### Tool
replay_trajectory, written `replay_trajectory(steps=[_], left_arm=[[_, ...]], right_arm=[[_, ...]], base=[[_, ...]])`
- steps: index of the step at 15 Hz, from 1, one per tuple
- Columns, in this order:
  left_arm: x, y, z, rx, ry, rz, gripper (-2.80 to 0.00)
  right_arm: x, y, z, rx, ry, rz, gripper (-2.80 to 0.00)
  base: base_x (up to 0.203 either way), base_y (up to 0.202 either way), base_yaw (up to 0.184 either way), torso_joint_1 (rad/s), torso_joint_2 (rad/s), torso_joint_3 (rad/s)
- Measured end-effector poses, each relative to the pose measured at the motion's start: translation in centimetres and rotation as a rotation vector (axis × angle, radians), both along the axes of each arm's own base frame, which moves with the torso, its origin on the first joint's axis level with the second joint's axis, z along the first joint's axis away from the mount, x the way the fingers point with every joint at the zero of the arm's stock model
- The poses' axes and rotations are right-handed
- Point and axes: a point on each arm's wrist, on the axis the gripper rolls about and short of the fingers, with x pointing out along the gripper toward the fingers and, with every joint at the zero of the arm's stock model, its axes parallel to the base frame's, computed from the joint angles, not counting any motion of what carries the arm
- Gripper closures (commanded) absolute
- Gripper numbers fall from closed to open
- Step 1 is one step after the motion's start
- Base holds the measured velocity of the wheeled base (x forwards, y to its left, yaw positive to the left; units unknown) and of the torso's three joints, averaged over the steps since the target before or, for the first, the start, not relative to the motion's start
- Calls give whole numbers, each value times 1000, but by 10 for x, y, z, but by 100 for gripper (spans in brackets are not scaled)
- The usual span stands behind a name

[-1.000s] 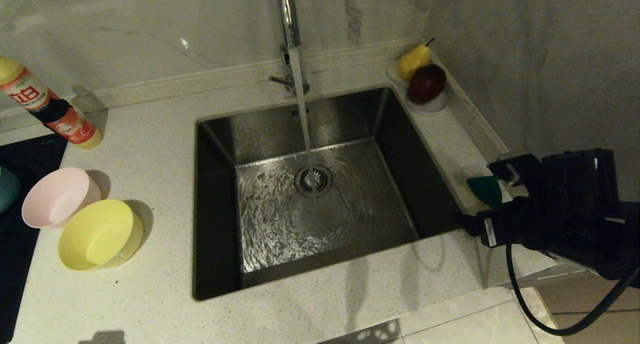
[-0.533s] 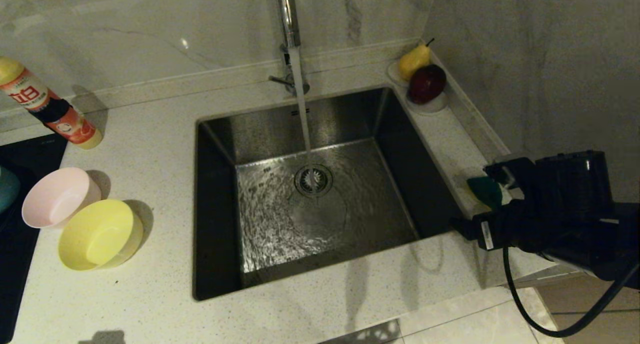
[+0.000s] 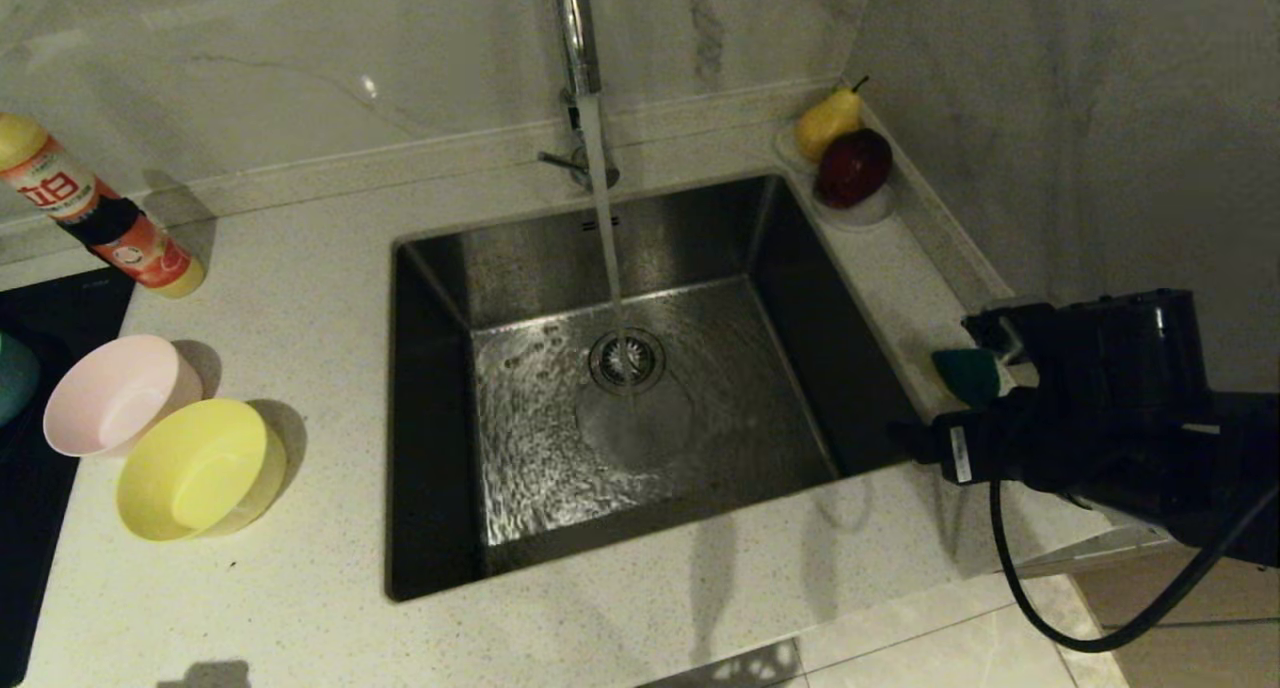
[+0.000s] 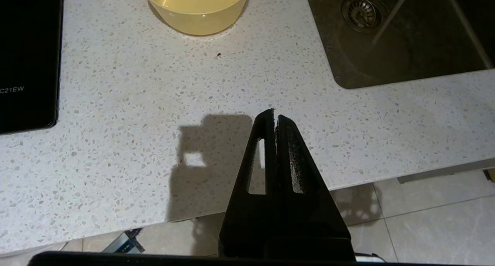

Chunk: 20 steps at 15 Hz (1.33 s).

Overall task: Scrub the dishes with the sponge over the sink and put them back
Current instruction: Put down the sponge

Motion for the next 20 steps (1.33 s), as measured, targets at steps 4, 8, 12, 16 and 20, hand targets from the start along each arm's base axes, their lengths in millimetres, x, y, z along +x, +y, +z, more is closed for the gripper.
replay_trajectory(steps=[4, 8, 12, 16, 20], left_arm=[[0, 0, 0, 0, 0, 0, 0], [0, 0, 0, 0, 0, 0, 0], [0, 0, 0, 0, 0, 0, 0], [0, 0, 0, 0, 0, 0, 0], [0, 0, 0, 0, 0, 0, 0]], right_arm=[[-1, -1, 10, -20, -54, -20, -280], [-4, -3, 9, -44, -55, -25, -280], [-7, -3, 17, -44, -84, -16, 0], [-23, -1, 37, -26, -153, 28, 0], [-57, 1, 64, 38, -254, 139, 0]], base=[[0, 0, 0, 0, 0, 0], [0, 0, 0, 0, 0, 0], [0, 0, 0, 0, 0, 0], [0, 0, 0, 0, 0, 0], [0, 0, 0, 0, 0, 0]])
